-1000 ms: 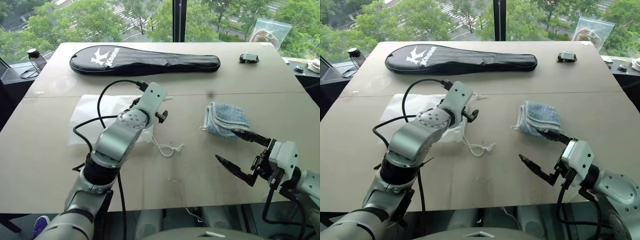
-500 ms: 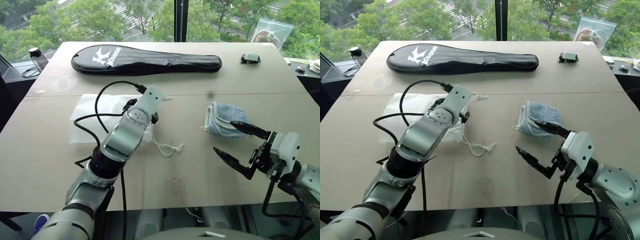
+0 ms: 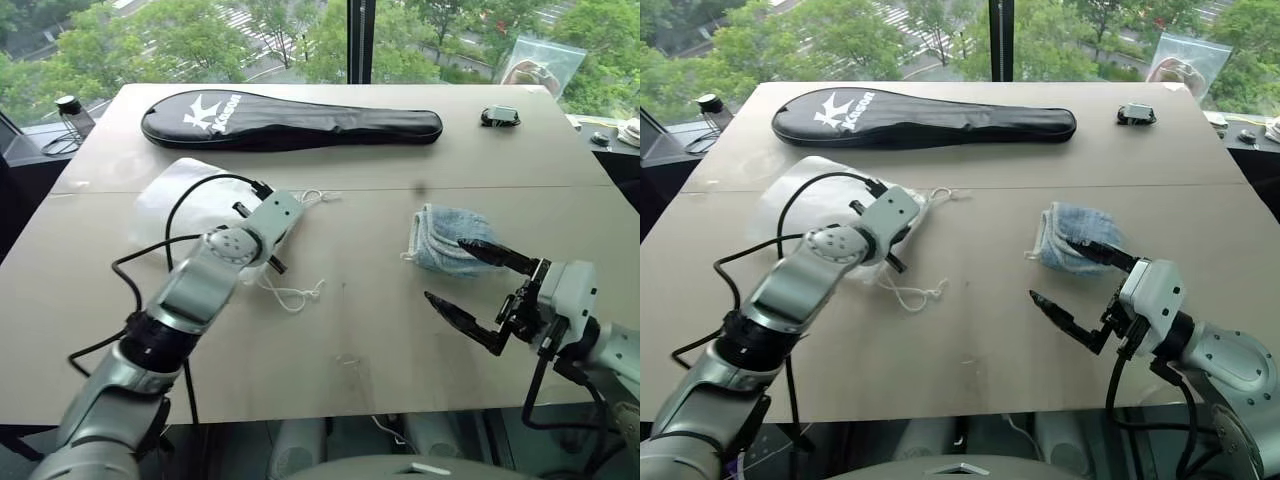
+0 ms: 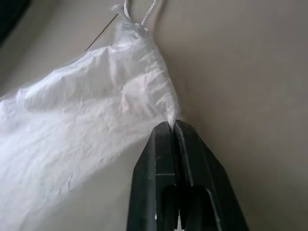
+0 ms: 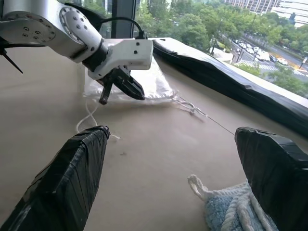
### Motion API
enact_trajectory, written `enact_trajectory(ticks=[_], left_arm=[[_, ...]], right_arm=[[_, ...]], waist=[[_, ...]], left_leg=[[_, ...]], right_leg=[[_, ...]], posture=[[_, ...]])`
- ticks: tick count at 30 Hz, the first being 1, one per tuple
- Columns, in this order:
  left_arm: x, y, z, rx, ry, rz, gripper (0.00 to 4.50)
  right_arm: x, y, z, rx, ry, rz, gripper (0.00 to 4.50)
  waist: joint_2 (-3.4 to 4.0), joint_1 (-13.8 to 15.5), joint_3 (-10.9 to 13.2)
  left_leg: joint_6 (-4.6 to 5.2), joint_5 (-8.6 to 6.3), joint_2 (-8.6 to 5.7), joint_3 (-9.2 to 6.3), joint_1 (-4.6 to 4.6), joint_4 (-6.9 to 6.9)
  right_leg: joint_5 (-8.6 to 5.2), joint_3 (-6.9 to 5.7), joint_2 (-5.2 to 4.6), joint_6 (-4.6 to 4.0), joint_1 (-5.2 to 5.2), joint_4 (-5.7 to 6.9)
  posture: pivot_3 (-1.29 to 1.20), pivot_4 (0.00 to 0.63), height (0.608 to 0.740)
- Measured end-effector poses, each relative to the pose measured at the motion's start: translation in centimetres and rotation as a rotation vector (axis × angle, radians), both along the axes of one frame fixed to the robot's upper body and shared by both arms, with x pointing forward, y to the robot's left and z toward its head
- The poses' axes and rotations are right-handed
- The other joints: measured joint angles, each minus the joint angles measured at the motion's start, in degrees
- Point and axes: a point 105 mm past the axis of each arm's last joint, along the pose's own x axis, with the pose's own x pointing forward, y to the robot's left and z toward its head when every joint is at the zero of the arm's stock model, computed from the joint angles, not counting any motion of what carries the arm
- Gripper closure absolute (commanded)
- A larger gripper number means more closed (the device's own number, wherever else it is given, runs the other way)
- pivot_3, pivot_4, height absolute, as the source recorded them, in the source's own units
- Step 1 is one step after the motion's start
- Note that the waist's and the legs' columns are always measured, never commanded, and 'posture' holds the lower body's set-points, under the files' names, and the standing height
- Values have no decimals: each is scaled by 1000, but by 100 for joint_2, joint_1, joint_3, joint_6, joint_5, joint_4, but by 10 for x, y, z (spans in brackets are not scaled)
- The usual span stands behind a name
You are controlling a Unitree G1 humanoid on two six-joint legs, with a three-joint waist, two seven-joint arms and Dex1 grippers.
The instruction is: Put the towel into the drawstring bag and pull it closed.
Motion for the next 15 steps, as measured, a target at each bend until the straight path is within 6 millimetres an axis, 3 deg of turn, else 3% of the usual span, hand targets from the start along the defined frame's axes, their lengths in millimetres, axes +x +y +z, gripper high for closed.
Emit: enact_trajectory(ticks=[3,6,13,15], left_arm=[[-9,14,16,-41,-22,-213,4474],[-26,19,15,-138,44,-386,4474],[-47,60,-7,-327,220,-387,4474],[-51,67,-13,-329,217,-361,3960]], right_arm=[[1,1,-4,4,14,0,0],[2,2,-5,4,9,1,0],[4,11,-11,22,19,23,0],[3,13,-12,22,18,30,0]], waist=[[1,3,0],[2,5,1],[4,-30,2],[4,-26,2]], left_leg=[[0,0,-1,7,-1,0],[1,0,-1,7,-1,0],[2,-1,4,9,2,0],[2,-1,6,8,0,0]], right_leg=[[-1,2,-6,-1,0,-2],[-1,0,-6,-2,0,-1],[-11,3,3,16,-1,2],[-9,3,2,13,-2,1]], posture=[[0,150,740],[0,150,740],[0,150,740],[0,150,740]])
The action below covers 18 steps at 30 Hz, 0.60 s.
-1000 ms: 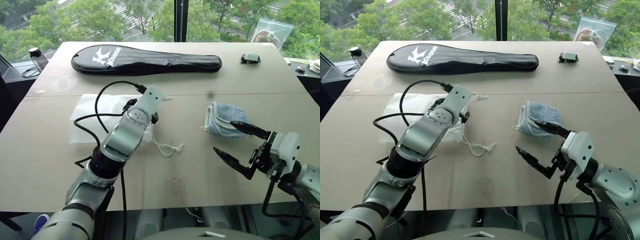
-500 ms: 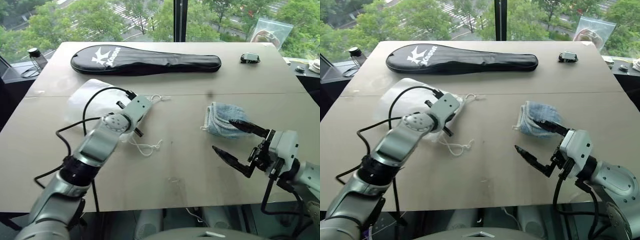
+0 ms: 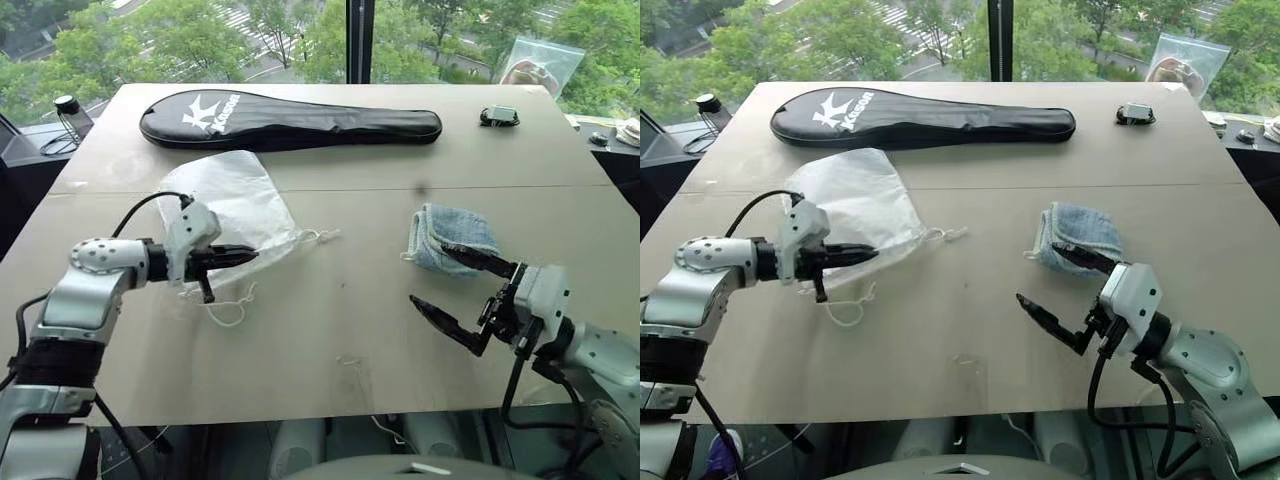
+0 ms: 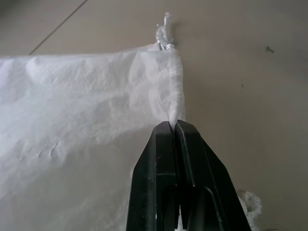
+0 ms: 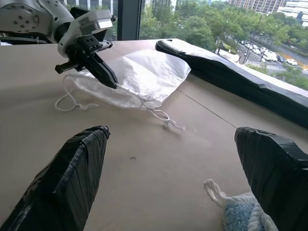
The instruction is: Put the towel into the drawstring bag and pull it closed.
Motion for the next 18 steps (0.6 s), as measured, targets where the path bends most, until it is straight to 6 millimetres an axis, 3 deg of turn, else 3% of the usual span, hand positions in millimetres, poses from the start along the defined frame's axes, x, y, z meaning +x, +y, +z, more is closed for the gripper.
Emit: enact_trajectory(ticks=[1,4,11,18], left_arm=[[-4,5,-4,19,-34,33,3740],[-12,6,-18,79,-171,121,2330],[-22,6,-34,312,-504,326,2330],[-10,1,-25,421,-688,457,2330]], right_arm=[[0,0,0,-1,-6,3,0],[0,0,-1,-5,-7,4,0],[1,-1,-3,-6,-11,13,0],[4,0,-2,-10,-14,31,0]], waist=[[1,-12,0],[0,12,-1],[-5,42,-4],[-5,29,-5]], left_leg=[[0,0,1,3,1,0],[4,-3,13,5,1,-1],[5,-3,8,1,6,0],[4,-3,1,-2,10,2]], right_leg=[[3,5,-2,-4,0,-1],[9,7,-9,-12,-1,1],[10,1,-8,-12,3,2],[11,-4,-3,-11,6,6]], posture=[[0,150,740],[0,150,740],[0,150,740],[0,150,740]])
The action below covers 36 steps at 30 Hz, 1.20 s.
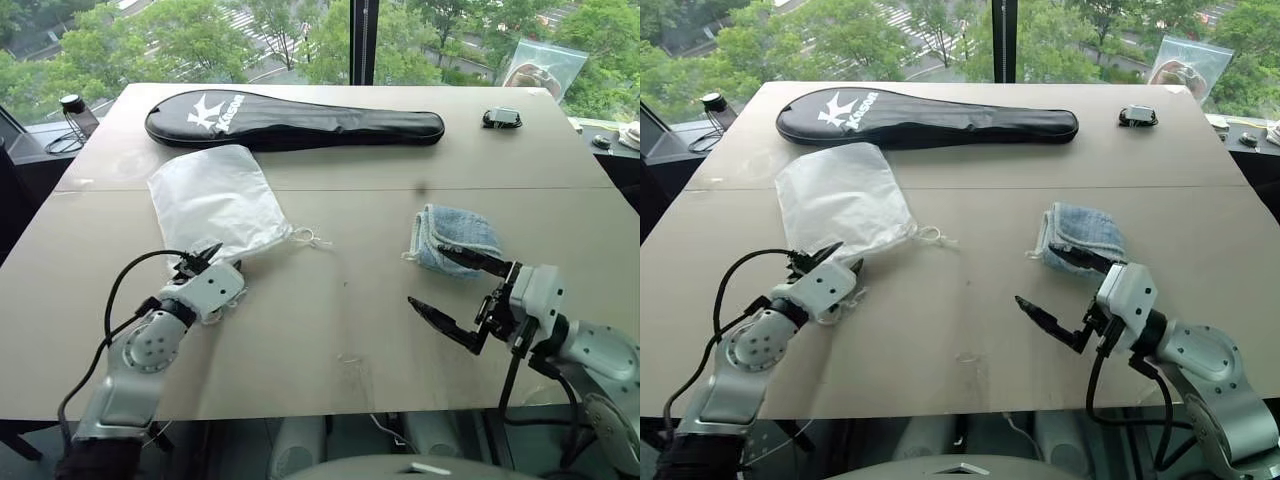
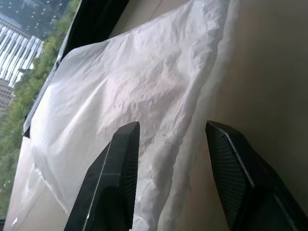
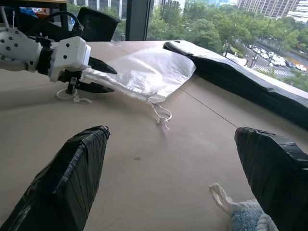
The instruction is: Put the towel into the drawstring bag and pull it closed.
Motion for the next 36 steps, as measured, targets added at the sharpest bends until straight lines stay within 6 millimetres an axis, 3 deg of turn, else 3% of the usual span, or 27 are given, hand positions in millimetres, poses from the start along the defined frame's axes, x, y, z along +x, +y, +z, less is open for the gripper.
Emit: enact_trajectory(ticks=[8,19,27,36], left_arm=[[7,-5,8,-30,-37,1,2330],[-5,-3,5,-132,46,-73,2330],[9,8,5,-50,12,-6,2330],[8,3,1,-28,20,-53,2330]], right_arm=[[0,0,-1,-5,4,6,0],[0,-3,-6,-19,14,-24,0],[1,-2,-6,-15,12,-27,0],[2,-2,-6,-15,10,-35,0]], waist=[[0,-13,0],[1,-4,0],[1,-15,0],[1,-14,0]], left_leg=[[0,0,0,1,-1,0],[0,0,1,2,0,0],[0,0,-1,1,0,0],[0,0,2,2,0,0]], right_leg=[[1,2,-3,-1,0,0],[0,0,-4,-2,1,-1],[0,1,-1,-1,1,0],[1,1,-5,-2,1,0]], posture=[[0,150,740],[0,150,740],[0,150,740],[0,150,740]])
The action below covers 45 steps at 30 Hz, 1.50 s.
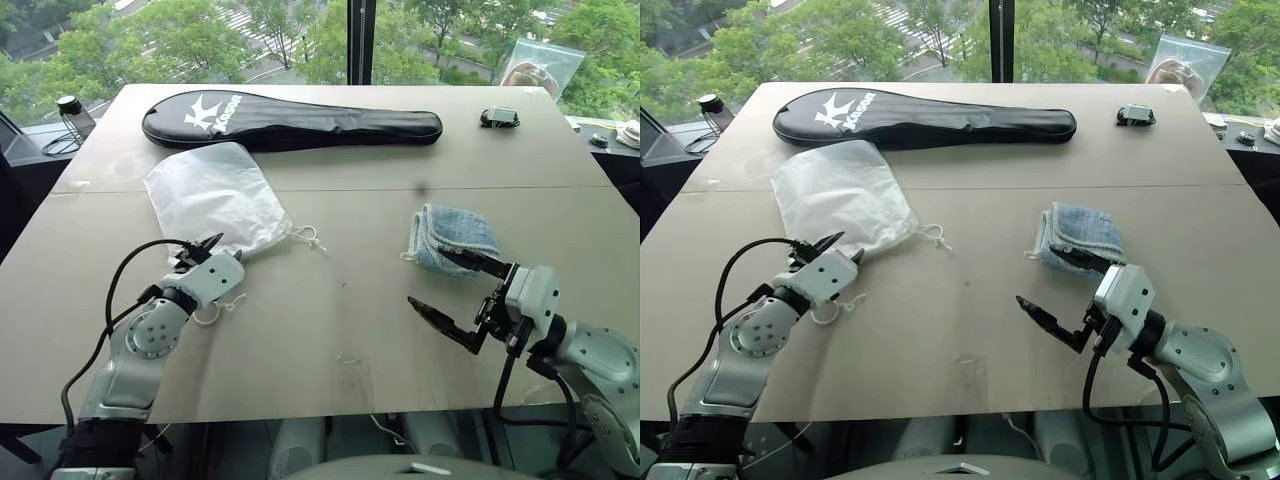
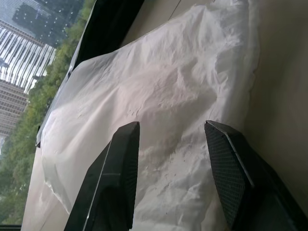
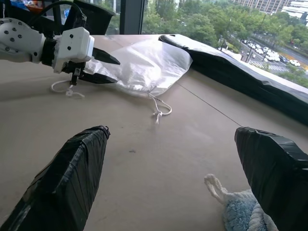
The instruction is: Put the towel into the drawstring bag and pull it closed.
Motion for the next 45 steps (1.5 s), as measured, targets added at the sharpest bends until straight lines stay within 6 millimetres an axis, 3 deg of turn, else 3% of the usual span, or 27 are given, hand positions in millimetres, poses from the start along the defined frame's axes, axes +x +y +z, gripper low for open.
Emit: enact_trajectory(ticks=[13,22,23,25,28,31,34,38,43,45], left_arm=[[-4,-3,-4,-11,17,-28,2330],[10,4,2,46,1,22,2330],[11,5,3,45,1,30,2823],[13,5,3,45,4,31,3009],[24,-1,9,-168,85,27,4383],[26,-4,16,-376,181,15,4448],[27,-22,33,-571,297,-73,4448],[33,-34,52,-665,318,-101,4448],[37,-56,66,-741,306,-123,4448],[38,-61,71,-752,295,-124,4448]], right_arm=[[-1,2,-2,-5,3,5,0],[0,2,-4,-16,2,-11,0],[2,1,-4,-21,0,-22,0],[5,0,-4,-33,-10,-51,0],[24,-7,-10,-107,5,-181,0],[37,-12,-10,-47,118,-221,0],[68,-41,-5,-27,205,-368,0],[97,-66,-5,1,274,-506,0],[135,-86,-37,22,526,-630,0],[138,-85,-52,15,598,-630,0]], waist=[[0,2,0],[0,4,0],[0,3,0],[0,2,0],[0,1,0],[-1,-7,0],[0,-14,1],[1,-11,1],[1,-36,2],[1,-28,1]], left_leg=[[0,0,-2,-1,0,0],[0,0,-3,-2,0,0],[0,0,-3,-2,0,0],[0,0,-3,-1,0,0],[-1,1,-3,-2,0,4],[-1,1,-2,-7,-3,6],[0,1,-6,-5,-3,7],[0,1,-6,-10,-4,4],[0,1,-8,-2,-7,3],[0,1,-7,-6,-7,0]], right_leg=[[0,-1,1,0,0,0],[0,-2,3,0,0,1],[0,-2,3,0,0,1],[0,-1,2,0,0,1],[1,-3,3,0,0,6],[1,-6,5,-1,0,8],[1,-4,4,-1,0,7],[1,-6,8,-1,0,8],[3,2,6,-1,-3,5],[2,-1,7,-2,-3,6]], posture=[[0,150,740],[0,150,740],[0,150,740],[0,150,740],[0,150,740],[0,150,740],[0,150,740],[0,150,740],[0,150,740],[0,150,740]])
